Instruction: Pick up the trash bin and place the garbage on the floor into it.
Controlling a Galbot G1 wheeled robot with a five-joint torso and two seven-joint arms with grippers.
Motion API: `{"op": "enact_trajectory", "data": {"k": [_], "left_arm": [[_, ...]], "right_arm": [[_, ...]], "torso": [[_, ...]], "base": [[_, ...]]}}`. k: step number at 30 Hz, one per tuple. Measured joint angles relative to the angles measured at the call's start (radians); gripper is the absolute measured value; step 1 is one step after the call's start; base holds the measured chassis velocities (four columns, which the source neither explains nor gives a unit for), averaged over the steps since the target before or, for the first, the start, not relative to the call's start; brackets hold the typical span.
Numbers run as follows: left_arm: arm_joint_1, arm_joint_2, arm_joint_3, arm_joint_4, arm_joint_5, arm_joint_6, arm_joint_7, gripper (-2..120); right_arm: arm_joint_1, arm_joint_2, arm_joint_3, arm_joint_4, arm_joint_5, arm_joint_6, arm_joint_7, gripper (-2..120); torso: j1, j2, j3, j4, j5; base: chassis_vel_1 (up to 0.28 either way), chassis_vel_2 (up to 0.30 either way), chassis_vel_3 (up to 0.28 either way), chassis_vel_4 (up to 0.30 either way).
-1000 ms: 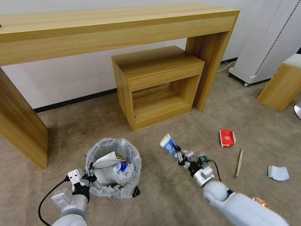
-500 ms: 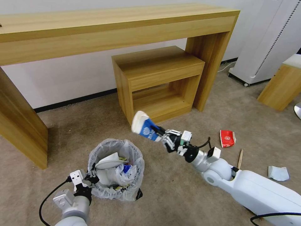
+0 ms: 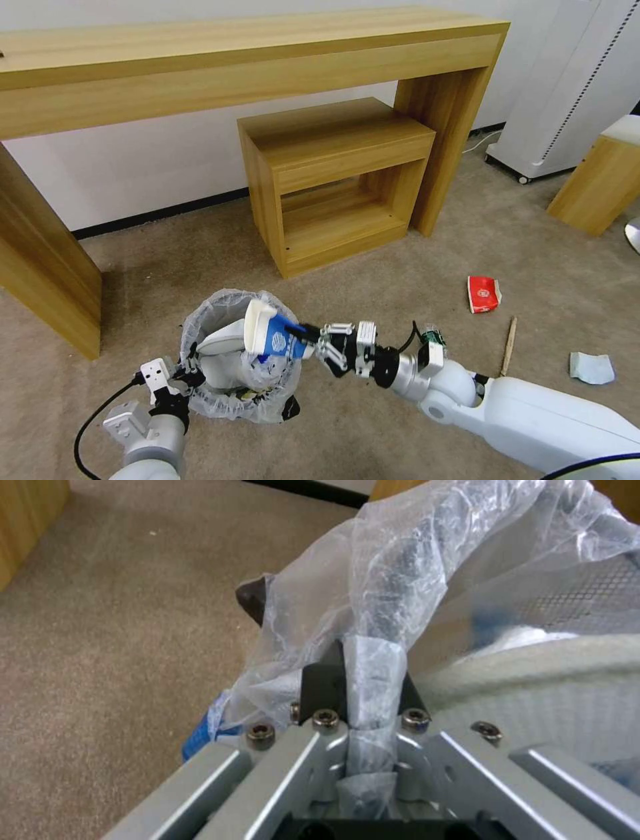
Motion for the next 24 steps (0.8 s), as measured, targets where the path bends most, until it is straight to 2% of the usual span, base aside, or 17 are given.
{"op": "enact_trajectory", "data": {"k": [7,14,24], "left_arm": [[0.017,-0.015,0.017,-0.023,0.020,0.000,0.003,1],[0.042,-0.035,0.060,-0.041,0.068,0.000,0.017,1],[0.057,-0.039,0.072,-0.054,0.088,0.000,0.022,1]], "right_arm": [[-0.009,0.024,-0.021,-0.051,-0.030,0.004,-0.002,0],[0.012,0.082,-0.059,-0.105,-0.046,0.006,0.005,0],[0.049,0.121,-0.123,-0.159,-0.056,0.002,0.014,0]], "torso": [[0.000,0.000,0.000,0.0001,0.0002],[0.000,0.000,0.000,0.0001,0.0001],[0.000,0.000,0.000,0.0001,0.0001]], "base": [[0.000,0.000,0.000,0.000],[0.000,0.000,0.000,0.000],[0.000,0.000,0.000,0.000]]}}
